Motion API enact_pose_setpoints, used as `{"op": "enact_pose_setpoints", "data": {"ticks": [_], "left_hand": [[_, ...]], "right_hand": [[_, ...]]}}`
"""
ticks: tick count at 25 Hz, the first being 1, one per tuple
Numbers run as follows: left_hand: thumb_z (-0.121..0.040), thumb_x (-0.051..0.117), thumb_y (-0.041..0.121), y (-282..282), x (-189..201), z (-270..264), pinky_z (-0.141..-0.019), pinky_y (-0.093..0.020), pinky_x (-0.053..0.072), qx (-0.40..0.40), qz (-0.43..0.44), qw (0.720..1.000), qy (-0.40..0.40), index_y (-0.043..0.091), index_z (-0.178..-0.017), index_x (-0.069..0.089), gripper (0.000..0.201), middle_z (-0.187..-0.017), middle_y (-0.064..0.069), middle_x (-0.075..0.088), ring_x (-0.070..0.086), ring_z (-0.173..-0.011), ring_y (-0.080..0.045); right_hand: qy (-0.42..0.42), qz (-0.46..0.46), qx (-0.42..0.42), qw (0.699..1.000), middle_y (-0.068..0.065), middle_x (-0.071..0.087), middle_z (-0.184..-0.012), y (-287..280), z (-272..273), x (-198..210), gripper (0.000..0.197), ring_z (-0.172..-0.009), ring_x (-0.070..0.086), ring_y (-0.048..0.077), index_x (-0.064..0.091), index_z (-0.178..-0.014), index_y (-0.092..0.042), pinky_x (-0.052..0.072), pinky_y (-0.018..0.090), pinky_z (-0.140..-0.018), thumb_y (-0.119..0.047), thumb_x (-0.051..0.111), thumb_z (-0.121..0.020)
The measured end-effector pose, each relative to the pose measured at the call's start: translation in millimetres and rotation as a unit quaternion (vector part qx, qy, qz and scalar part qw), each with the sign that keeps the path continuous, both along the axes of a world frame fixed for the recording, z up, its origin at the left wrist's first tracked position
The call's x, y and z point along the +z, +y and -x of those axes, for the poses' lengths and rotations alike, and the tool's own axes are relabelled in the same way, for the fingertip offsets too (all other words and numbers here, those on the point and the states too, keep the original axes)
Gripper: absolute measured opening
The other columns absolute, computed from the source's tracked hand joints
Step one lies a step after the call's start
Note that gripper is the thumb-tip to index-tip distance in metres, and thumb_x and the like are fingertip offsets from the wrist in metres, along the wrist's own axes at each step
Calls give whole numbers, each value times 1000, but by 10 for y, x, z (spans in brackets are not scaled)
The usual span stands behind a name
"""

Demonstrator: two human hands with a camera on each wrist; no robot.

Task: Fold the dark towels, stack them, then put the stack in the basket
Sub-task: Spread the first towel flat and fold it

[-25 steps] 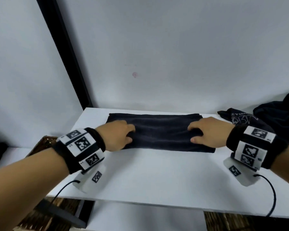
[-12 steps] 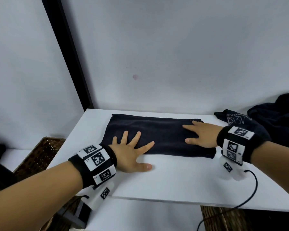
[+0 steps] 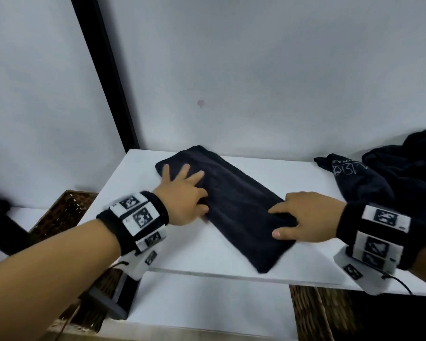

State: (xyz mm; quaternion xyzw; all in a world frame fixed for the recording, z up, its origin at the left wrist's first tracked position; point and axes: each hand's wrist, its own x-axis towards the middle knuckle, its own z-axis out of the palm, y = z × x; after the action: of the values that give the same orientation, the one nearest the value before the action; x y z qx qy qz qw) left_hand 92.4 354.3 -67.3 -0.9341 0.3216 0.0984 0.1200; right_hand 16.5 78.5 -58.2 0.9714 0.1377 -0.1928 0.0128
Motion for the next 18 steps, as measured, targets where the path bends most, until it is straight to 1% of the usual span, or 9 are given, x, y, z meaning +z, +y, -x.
{"op": "enact_pose_setpoints", "data": {"ticks": [2,4,7,8,10,11,13,16,18], "left_hand": [[-84,56,49,-42,-125,376,-109,-51,31,-164,162,973,-16,25,-130,56,52,-148,-3,38,34,-138,-24],[-78,61,57,-13,-284,706,-108,-41,37,-249,221,943,16,21,-131,55,64,-141,1,46,42,-132,-18],[-74,60,70,171,-513,844,-121,-42,8,-227,146,962,45,22,-146,31,91,-157,4,25,11,-149,-18],[-75,64,64,204,-564,844,-120,-46,8,-238,133,962,19,22,-144,30,87,-157,3,25,11,-149,-20],[-74,74,38,197,-597,877,-114,-54,26,-247,140,959,-18,22,-126,38,66,-150,-1,40,27,-145,-28],[-73,74,25,196,-604,884,-111,-57,30,-244,170,955,-9,23,-118,39,57,-146,-3,46,32,-142,-29],[-77,66,11,249,-602,889,-115,-58,21,-236,256,936,52,22,-113,42,45,-146,-2,46,27,-145,-24],[-86,58,12,498,-601,918,-119,-51,12,-230,320,915,83,17,-120,58,35,-148,4,44,18,-148,-13],[-86,57,17,627,-549,964,-118,-49,20,-223,345,909,73,20,-121,63,35,-144,6,48,30,-143,-13]], "right_hand": [[49,-122,13,991,-17,62,-90,59,185,-1,45,-83,60,3,60,-123,-38,46,18,-81,-53,67,-81],[33,-172,41,984,-22,54,-98,48,294,-62,43,-88,56,1,62,-117,-41,44,15,-80,-47,74,-76],[2,-155,81,984,-26,37,-116,54,412,-137,67,-104,42,-4,51,-126,-43,39,13,-89,-55,76,-65],[-3,-135,97,986,-25,33,-119,69,455,-151,76,-105,40,-3,45,-129,-43,40,14,-90,-58,76,-62],[-27,-59,149,987,-18,30,-123,155,550,-176,81,-102,39,2,36,-134,-40,44,20,-88,-55,74,-64],[-43,-29,175,983,-14,31,-124,213,602,-192,76,-100,40,6,34,-135,-37,46,23,-85,-47,72,-70],[-59,-20,214,975,-8,37,-126,314,697,-222,63,-100,48,14,36,-136,-30,49,30,-81,-32,62,-80],[-47,-75,214,973,-11,47,-123,374,774,-202,50,-103,52,14,43,-132,-30,47,30,-83,-26,47,-82],[-55,-140,186,971,-13,58,-108,383,790,-164,38,-95,53,7,53,-117,-33,44,23,-81,-25,43,-81]]}}
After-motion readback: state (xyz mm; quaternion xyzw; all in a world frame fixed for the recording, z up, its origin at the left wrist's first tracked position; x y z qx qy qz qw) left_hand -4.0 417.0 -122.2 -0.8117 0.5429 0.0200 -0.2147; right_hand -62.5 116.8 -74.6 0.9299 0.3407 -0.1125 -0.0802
